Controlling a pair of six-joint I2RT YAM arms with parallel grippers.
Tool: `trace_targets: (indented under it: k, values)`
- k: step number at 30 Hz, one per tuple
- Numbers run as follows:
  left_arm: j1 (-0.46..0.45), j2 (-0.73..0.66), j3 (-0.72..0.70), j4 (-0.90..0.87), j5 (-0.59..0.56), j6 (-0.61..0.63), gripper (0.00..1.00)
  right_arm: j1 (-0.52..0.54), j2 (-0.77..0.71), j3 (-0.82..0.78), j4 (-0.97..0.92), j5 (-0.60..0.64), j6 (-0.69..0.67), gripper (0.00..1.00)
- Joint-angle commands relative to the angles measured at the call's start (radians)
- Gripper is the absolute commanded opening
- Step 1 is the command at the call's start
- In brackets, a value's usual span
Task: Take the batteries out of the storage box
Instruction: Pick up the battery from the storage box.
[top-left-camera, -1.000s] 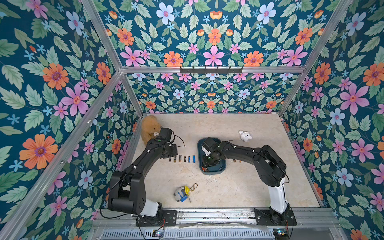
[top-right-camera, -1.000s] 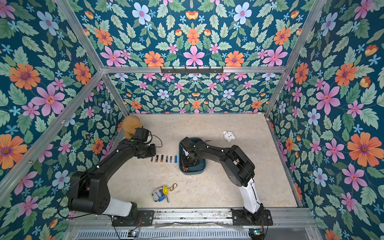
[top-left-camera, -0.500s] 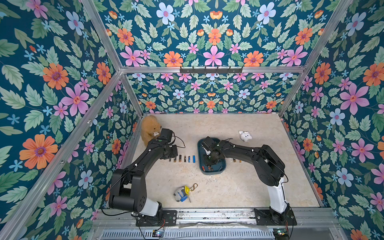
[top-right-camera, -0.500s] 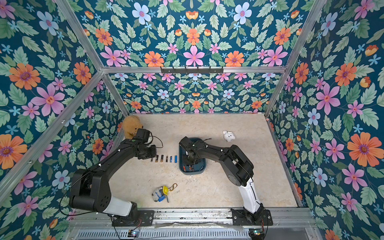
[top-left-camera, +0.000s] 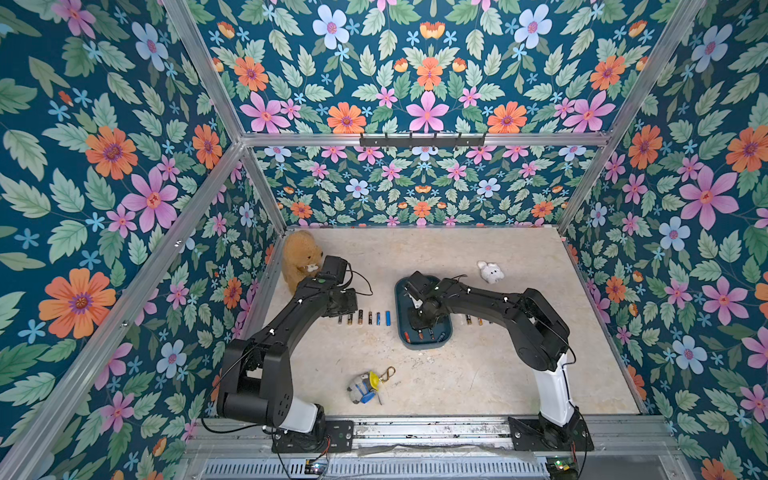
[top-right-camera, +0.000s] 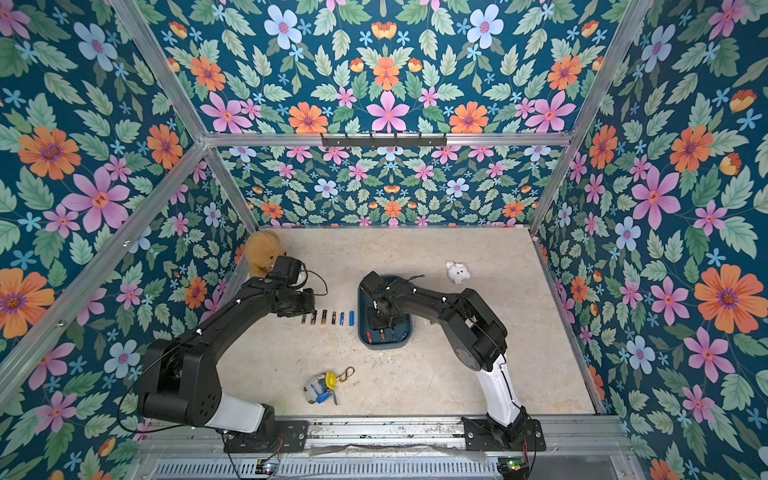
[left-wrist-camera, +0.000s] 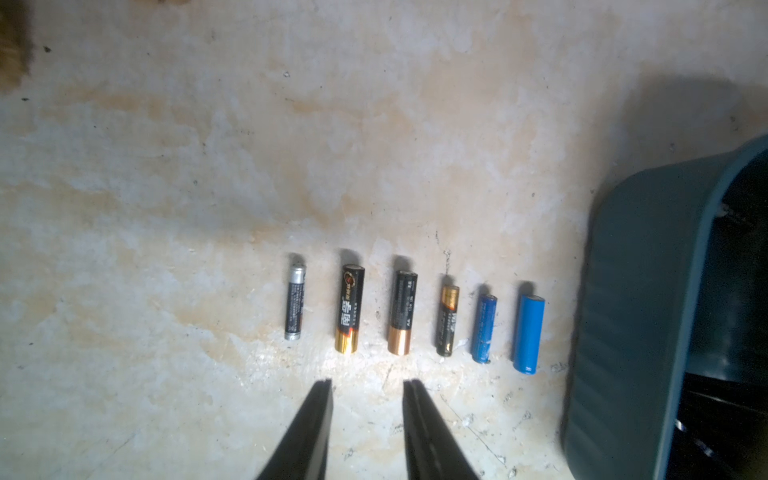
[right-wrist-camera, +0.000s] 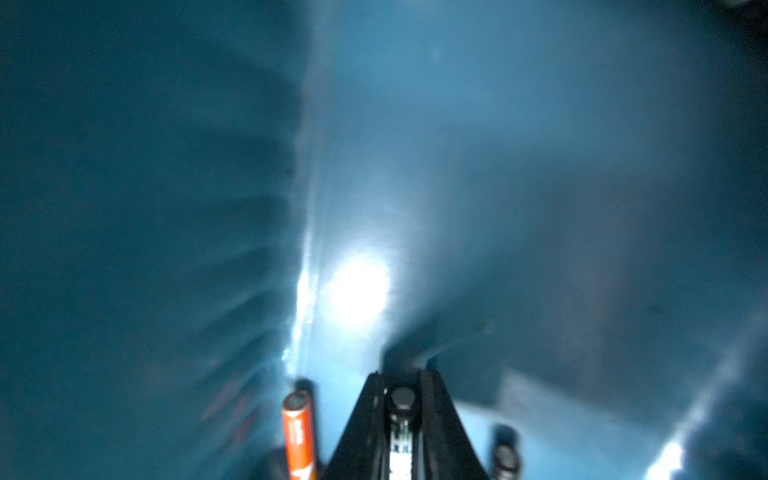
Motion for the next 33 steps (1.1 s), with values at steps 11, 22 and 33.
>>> trace_targets:
  k: [11, 22, 33]
  values:
    - [-0.002, -0.001, -0.012, 0.023, 0.014, -0.006, 0.35, -0.072, 0.050, 0.071, -0.067, 0.044, -0.047, 0.20]
    - [-0.004, -0.032, -0.029, 0.017, 0.012, -0.011, 0.35, -0.072, 0.014, 0.061, -0.090, 0.058, -0.038, 0.39]
    - [-0.013, -0.062, -0.063, 0.021, 0.013, -0.018, 0.35, -0.045, -0.009, 0.000, -0.086, 0.059, -0.022, 0.34]
